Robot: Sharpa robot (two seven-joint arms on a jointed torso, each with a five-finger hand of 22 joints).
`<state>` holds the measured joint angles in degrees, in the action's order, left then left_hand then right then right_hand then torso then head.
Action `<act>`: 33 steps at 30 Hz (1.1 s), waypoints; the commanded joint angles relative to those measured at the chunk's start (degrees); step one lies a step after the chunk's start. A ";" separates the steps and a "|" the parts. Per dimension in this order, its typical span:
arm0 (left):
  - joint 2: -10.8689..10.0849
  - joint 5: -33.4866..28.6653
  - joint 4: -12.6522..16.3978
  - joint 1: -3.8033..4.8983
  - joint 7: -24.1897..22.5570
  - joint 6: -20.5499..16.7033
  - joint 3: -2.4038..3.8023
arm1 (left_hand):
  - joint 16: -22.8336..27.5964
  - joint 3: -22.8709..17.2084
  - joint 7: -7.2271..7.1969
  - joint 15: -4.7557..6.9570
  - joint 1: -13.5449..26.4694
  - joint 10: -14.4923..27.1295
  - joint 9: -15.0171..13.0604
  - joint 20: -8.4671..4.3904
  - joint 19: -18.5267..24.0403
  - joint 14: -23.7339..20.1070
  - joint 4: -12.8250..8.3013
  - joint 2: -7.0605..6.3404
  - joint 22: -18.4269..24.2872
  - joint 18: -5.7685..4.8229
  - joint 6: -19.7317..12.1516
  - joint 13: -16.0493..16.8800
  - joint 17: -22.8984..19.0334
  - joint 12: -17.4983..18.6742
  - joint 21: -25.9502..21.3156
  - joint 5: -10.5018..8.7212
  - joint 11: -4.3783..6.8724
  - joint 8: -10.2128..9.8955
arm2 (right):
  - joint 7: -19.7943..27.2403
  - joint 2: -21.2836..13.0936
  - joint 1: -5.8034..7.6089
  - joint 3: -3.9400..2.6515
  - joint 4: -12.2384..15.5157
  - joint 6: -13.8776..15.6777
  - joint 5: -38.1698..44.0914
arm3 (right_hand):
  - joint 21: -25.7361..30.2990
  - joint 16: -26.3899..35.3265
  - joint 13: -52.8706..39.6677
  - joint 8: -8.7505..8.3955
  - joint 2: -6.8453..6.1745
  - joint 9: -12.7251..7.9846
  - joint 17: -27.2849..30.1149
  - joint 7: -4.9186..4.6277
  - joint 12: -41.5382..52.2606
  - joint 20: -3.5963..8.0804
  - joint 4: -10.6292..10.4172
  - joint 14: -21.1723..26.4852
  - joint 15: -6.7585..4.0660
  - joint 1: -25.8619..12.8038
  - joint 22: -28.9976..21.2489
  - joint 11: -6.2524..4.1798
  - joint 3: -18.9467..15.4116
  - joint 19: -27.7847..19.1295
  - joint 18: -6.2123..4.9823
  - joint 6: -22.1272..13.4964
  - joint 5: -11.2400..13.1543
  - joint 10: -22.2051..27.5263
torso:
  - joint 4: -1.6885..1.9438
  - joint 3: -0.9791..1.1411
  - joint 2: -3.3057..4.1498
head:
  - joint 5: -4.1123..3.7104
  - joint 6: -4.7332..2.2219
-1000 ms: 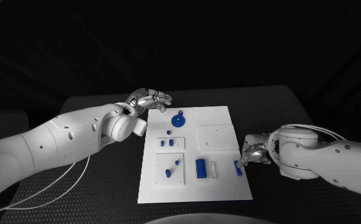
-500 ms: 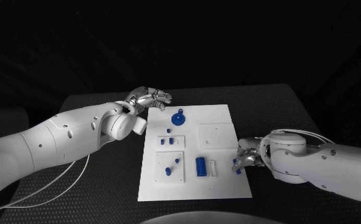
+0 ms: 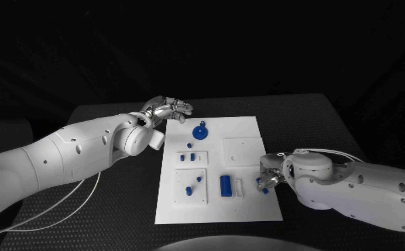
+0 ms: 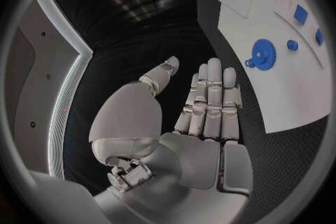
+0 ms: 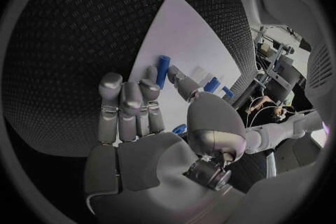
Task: Assemble the parts on the task board
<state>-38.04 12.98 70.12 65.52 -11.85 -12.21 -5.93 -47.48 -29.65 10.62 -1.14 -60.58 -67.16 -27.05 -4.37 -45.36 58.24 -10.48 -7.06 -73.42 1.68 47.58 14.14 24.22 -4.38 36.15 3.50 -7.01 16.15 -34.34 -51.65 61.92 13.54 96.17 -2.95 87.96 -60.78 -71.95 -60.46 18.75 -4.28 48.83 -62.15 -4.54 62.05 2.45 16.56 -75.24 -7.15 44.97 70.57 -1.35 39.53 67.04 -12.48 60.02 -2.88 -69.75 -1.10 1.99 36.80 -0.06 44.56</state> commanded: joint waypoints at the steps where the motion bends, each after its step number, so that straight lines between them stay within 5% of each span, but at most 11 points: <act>1: 0.00 -0.11 0.21 0.04 -0.47 0.81 0.03 | 0.39 -0.06 -0.12 -0.09 0.20 0.41 0.04 -0.05 -0.46 0.31 0.37 -0.02 -0.07 0.59 -0.34 -0.02 0.07 -0.10 -0.35 0.16 0.01 0.18 | -0.28 0.36 -0.83 0.44 -0.30 -0.33 2.94 | -0.34 0.28 -0.01 -1.00 0.06 -15.45 0.16 -0.10 -0.37 0.09 0.02 0.34 -0.02 1.67 -0.11 -0.33 1.31 -0.49 -2.52 -0.02 0.09 0.02 | 0.02 0.05 -0.02 | 0.13 0.05; 10: 0.05 -0.11 0.22 0.04 -0.42 0.86 0.03 | 0.41 -0.05 -0.11 -0.09 0.21 0.42 0.05 -0.06 -0.46 0.31 0.39 -0.01 -0.09 0.60 -0.38 -0.02 0.10 -0.10 -0.37 0.17 0.01 0.17 | -0.31 0.46 -0.88 0.44 -0.17 0.36 0.65 | -0.40 0.50 0.07 -1.36 0.12 -15.78 0.28 -0.23 -0.57 -0.35 -0.28 0.26 0.18 3.39 -0.24 -0.18 4.43 -0.53 -2.52 0.26 -0.10 -0.10 | -0.04 0.05 -0.01 | 0.20 0.04; 23: -0.01 -0.09 0.27 0.04 -0.40 0.88 0.03 | 0.44 -0.07 -0.10 -0.08 0.15 0.43 0.06 -0.07 -0.47 0.32 0.36 0.00 -0.14 0.61 -0.42 -0.02 0.15 -0.10 -0.40 0.18 0.02 0.18 | 0.61 -1.16 -0.85 0.37 1.47 12.46 -18.74 | -0.64 0.34 0.12 -1.54 -0.40 -16.14 -0.01 -0.18 -0.60 -0.68 -0.60 -0.10 0.30 2.38 -0.33 -0.23 5.37 -0.26 -2.52 0.93 -0.25 -0.43 | -0.01 0.05 0.00 | 0.55 0.21; 33: 0.08 -0.08 0.29 0.04 -0.39 0.89 0.03 | 0.45 -0.07 -0.10 -0.08 0.11 0.43 0.06 -0.07 -0.48 0.32 0.33 -0.01 -0.16 0.61 -0.41 -0.02 0.17 -0.10 -0.41 0.19 0.02 0.19 | 1.34 -1.48 -0.60 0.25 2.83 15.70 -27.29 | -0.74 0.27 0.12 -1.60 -0.79 -16.26 -0.11 -0.12 -0.61 -0.67 -0.78 -0.19 0.23 1.46 -0.40 -0.29 5.10 -0.08 -2.52 1.17 -0.08 -0.55 | -0.04 0.04 0.01 | 0.51 0.33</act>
<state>-38.05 12.98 70.26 65.52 -11.79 -12.10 -5.93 -47.25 -29.65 10.62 -1.14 -60.58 -67.16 -27.05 -4.37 -45.36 58.24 -10.48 -7.06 -73.51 1.32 47.58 14.14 24.33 -4.38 35.92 3.50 -7.01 16.15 -33.87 -53.15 61.39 13.77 98.84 10.43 65.69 -61.22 -71.74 -60.40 17.09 -4.97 32.54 -62.20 -4.67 61.83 2.13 15.77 -75.05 -6.76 46.95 70.22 -1.44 44.85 66.91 -12.48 60.69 -3.11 -70.04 -1.13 2.03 36.80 0.48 44.87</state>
